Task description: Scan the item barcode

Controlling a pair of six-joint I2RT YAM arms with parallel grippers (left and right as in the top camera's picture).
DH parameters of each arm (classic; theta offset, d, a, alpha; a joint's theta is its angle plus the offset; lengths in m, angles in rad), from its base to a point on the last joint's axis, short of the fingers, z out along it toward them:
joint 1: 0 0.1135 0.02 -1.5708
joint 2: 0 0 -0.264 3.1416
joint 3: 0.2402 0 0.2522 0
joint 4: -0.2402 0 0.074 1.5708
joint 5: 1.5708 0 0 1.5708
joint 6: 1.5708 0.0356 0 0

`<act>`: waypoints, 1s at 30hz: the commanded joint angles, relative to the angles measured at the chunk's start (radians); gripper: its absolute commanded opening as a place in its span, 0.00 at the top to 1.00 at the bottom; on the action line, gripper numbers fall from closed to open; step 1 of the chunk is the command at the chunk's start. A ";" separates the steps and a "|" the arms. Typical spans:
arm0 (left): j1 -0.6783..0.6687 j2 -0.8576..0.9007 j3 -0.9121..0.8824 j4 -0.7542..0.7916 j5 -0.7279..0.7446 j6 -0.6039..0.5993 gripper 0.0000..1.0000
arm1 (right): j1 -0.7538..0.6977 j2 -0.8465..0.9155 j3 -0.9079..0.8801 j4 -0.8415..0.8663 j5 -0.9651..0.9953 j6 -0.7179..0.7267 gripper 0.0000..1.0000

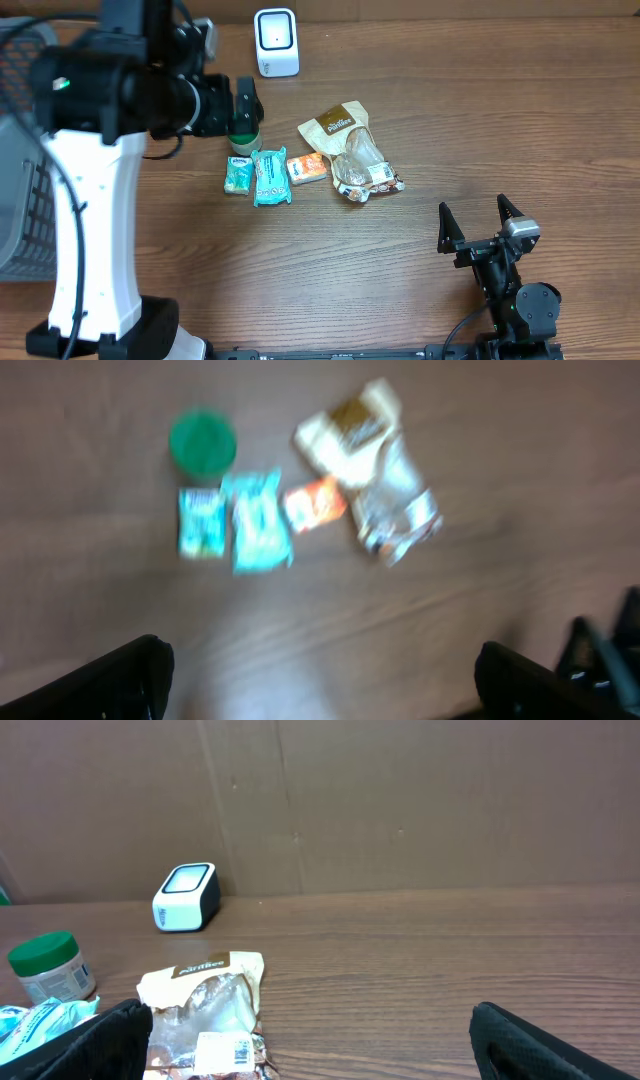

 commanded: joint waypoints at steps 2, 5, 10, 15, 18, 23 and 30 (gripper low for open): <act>-0.038 0.000 -0.137 0.010 -0.081 -0.014 0.02 | 0.006 -0.007 -0.010 0.011 0.009 0.003 0.00; -0.060 -0.008 -0.162 0.037 -0.098 -0.014 0.03 | 0.006 -0.007 -0.010 0.026 -0.034 0.004 0.00; -0.080 -0.068 -0.162 0.092 -0.098 -0.023 0.04 | 0.006 -0.007 0.001 0.066 -0.157 0.008 0.00; -0.080 -0.177 -0.162 0.130 -0.127 -0.046 0.05 | 0.006 -0.007 0.068 0.056 -0.193 0.008 0.00; -0.080 -0.240 -0.162 0.122 -0.179 -0.056 0.05 | 0.006 -0.006 0.125 0.006 -0.232 0.016 0.00; -0.080 -0.321 -0.162 0.095 -0.182 -0.056 0.05 | 0.006 0.019 0.234 -0.107 -0.252 0.041 0.00; -0.080 -0.422 -0.163 0.039 -0.233 -0.084 0.06 | 0.006 0.164 0.471 -0.295 -0.298 0.040 0.00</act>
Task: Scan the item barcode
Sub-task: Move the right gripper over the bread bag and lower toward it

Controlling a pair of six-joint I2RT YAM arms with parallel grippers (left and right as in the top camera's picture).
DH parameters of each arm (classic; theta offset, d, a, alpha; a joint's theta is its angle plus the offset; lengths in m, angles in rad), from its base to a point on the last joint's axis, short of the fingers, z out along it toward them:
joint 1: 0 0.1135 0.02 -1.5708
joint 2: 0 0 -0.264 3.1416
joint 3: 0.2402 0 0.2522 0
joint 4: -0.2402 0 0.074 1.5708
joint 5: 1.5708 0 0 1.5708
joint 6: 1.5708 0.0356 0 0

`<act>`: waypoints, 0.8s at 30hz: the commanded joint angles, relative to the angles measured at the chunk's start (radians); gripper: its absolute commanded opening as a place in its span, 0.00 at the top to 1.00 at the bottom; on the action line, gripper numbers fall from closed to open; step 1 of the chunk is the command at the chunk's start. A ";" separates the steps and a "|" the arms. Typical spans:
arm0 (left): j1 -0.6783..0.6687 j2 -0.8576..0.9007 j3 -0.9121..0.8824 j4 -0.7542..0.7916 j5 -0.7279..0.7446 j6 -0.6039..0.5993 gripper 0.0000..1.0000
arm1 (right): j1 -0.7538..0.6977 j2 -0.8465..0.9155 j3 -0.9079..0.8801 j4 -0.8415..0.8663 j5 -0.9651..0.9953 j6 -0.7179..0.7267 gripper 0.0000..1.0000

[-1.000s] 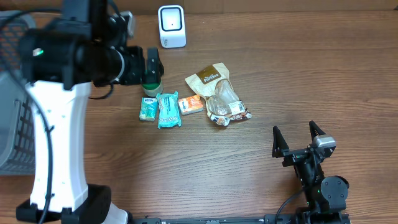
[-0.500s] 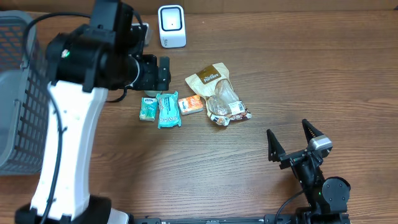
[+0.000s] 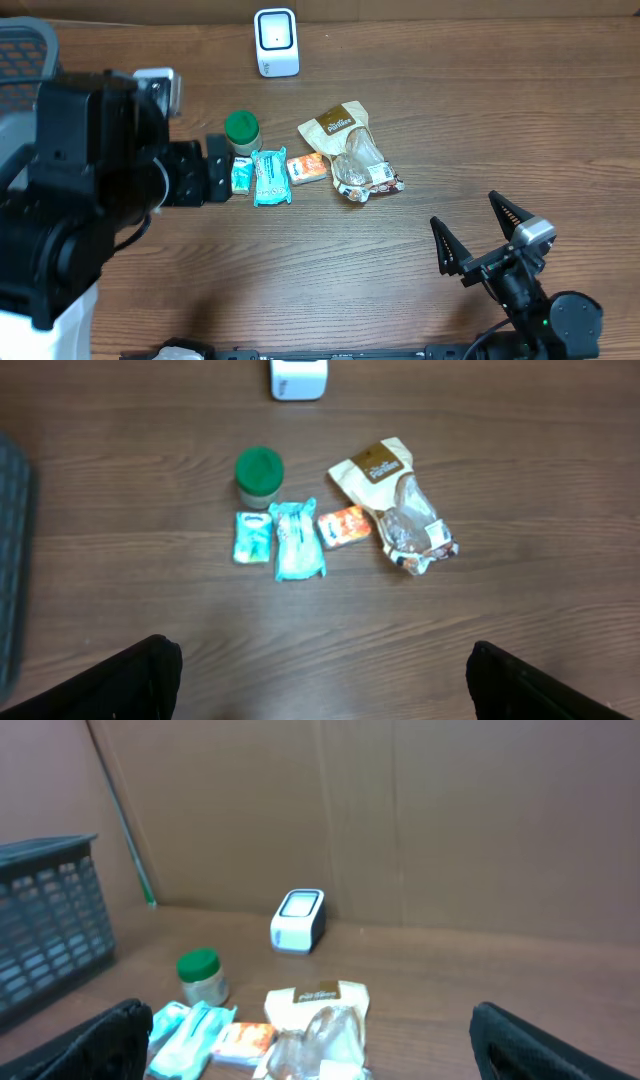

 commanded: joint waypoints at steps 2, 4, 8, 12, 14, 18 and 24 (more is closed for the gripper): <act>-0.005 -0.067 -0.001 -0.016 -0.036 -0.024 0.06 | 0.006 0.120 0.173 -0.093 -0.042 0.009 0.00; -0.005 -0.090 -0.001 -0.019 -0.045 -0.025 0.06 | 0.006 0.183 0.253 -0.148 -0.057 0.009 0.00; -0.005 -0.111 -0.002 -0.032 -0.103 -0.025 0.05 | 0.006 0.316 0.430 -0.300 -0.063 0.009 0.00; -0.005 -0.111 -0.020 -0.031 -0.122 -0.025 0.05 | 0.006 0.423 0.566 -0.423 -0.078 0.009 0.00; -0.005 -0.111 -0.063 -0.010 -0.132 -0.026 0.05 | 0.006 0.499 0.658 -0.509 -0.081 0.009 0.00; -0.005 -0.110 -0.177 0.034 -0.119 -0.056 0.04 | 0.006 0.631 0.775 -0.621 -0.085 0.009 0.00; -0.005 -0.110 -0.345 0.128 -0.097 -0.068 0.03 | 0.006 0.837 0.882 -0.685 -0.101 0.009 0.00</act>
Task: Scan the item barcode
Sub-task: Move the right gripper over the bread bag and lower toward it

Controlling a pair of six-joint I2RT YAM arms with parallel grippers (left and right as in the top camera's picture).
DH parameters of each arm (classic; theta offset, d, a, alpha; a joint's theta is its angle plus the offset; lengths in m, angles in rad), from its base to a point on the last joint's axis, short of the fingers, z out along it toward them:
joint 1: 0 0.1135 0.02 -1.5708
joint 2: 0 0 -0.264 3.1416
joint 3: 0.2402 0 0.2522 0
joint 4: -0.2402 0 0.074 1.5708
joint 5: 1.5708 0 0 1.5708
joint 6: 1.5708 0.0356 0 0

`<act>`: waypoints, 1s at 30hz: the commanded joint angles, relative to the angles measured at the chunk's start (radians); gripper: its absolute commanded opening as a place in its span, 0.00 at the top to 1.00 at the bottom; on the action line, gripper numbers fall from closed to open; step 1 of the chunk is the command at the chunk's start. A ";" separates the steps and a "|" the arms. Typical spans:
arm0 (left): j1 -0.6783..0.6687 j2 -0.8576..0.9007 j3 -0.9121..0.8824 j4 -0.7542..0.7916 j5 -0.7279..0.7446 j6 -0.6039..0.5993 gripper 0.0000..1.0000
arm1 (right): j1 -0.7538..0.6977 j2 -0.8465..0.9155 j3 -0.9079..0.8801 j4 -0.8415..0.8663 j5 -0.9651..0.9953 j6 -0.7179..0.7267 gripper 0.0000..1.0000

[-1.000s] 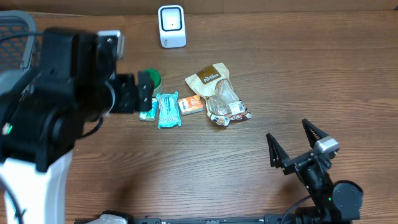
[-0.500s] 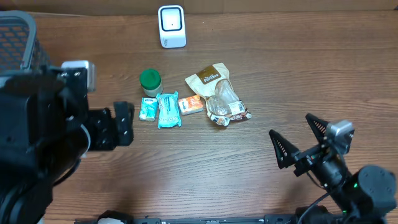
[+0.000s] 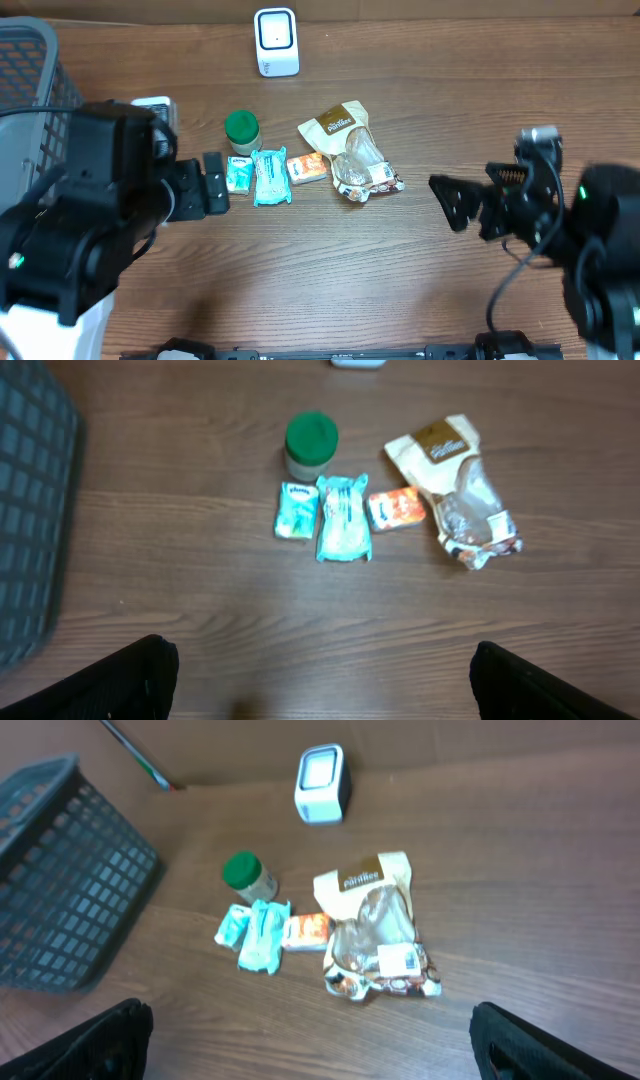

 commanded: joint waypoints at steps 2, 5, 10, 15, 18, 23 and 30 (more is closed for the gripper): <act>-0.005 -0.004 -0.071 0.035 0.009 -0.022 0.02 | 0.005 0.125 0.086 -0.004 -0.029 0.003 0.00; -0.005 -0.002 -0.092 0.057 0.018 -0.022 0.01 | 0.005 0.221 0.122 0.000 -0.029 0.003 0.00; -0.005 0.020 -0.125 0.119 0.038 -0.022 0.00 | 0.005 0.379 0.122 0.024 -0.029 0.004 0.00; -0.005 0.090 -0.156 0.177 0.215 -0.022 0.00 | 0.005 0.496 0.122 0.023 -0.042 0.004 0.00; -0.005 0.159 -0.156 0.193 0.323 -0.022 0.00 | 0.005 0.554 0.122 0.029 -0.044 0.004 0.00; -0.027 0.303 -0.156 0.225 0.344 -0.167 0.45 | 0.005 0.614 0.122 0.031 -0.044 0.004 0.09; -0.165 0.491 -0.156 0.350 0.277 -0.264 0.73 | 0.005 0.621 0.122 0.032 -0.043 0.003 0.14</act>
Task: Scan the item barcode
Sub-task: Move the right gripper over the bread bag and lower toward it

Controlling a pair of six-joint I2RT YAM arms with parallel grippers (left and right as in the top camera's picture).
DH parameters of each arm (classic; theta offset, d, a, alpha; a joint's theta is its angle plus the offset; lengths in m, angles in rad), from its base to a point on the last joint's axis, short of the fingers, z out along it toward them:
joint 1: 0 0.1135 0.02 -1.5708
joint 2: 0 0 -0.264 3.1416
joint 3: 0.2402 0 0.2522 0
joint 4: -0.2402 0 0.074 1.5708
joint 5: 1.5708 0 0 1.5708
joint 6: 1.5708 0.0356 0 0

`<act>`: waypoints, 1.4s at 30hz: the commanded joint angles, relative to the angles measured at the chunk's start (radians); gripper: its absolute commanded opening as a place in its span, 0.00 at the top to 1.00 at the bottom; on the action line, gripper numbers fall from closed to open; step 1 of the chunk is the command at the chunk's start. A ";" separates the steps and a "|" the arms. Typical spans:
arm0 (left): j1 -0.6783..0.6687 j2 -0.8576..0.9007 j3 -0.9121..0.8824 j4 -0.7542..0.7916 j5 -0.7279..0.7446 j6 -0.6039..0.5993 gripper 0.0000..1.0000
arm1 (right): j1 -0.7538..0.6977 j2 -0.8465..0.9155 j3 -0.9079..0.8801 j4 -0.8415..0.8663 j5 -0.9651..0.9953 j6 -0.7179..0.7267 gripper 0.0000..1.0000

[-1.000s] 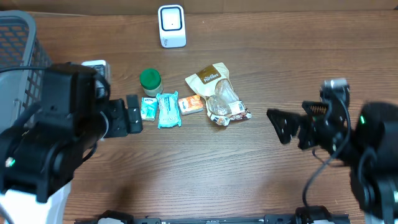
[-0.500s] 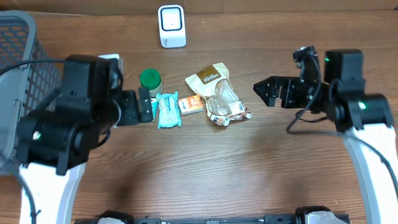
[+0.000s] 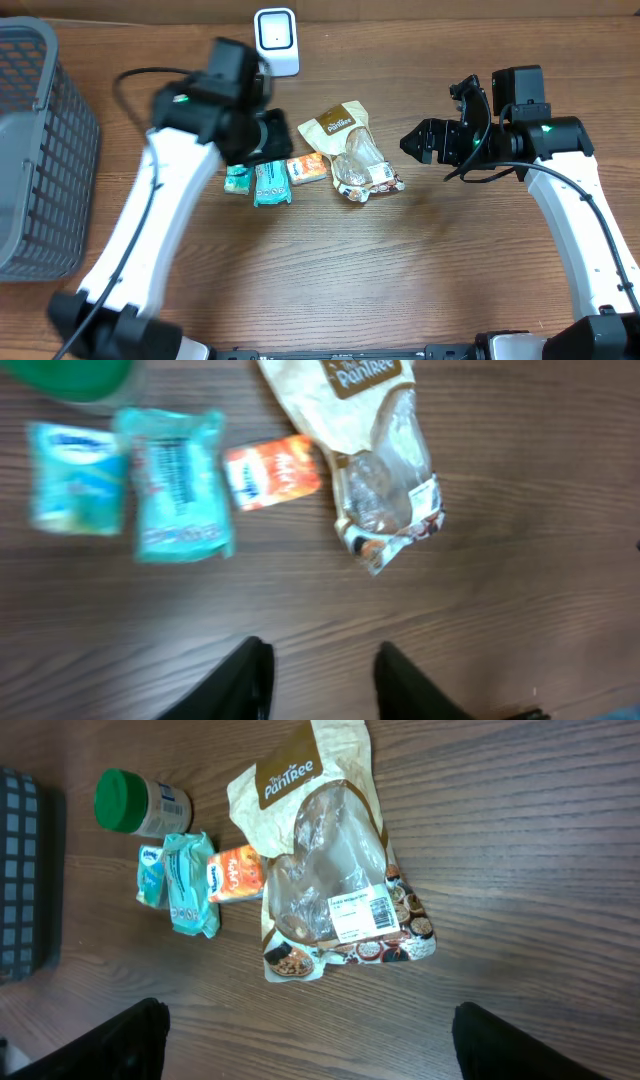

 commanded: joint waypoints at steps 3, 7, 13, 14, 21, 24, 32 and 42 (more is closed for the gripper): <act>-0.124 0.137 -0.007 0.041 -0.097 -0.123 0.96 | 0.006 -0.004 0.028 0.010 -0.012 -0.003 0.14; -0.151 0.227 -0.007 0.071 -0.119 -0.173 0.96 | 0.006 -0.004 0.028 0.014 -0.013 -0.002 0.14; -0.155 0.380 -0.007 0.304 -0.050 -0.192 0.96 | 0.006 -0.004 0.027 0.036 -0.012 0.012 0.17; -0.155 0.393 -0.007 0.342 -0.032 -0.191 0.96 | 0.006 -0.004 0.027 0.037 -0.013 0.014 0.17; -0.179 0.482 -0.007 0.504 0.048 -0.152 0.96 | 0.006 -0.004 0.027 0.032 0.010 0.060 0.18; -0.188 0.512 -0.007 0.481 0.053 -0.109 0.96 | 0.006 -0.004 0.027 0.025 0.033 0.091 0.18; -0.179 0.516 -0.002 0.344 0.055 0.026 0.96 | 0.009 -0.004 0.027 0.025 0.025 0.172 0.20; 0.035 0.274 0.164 0.100 0.055 0.101 0.96 | 0.177 0.062 0.016 0.127 0.046 0.290 0.49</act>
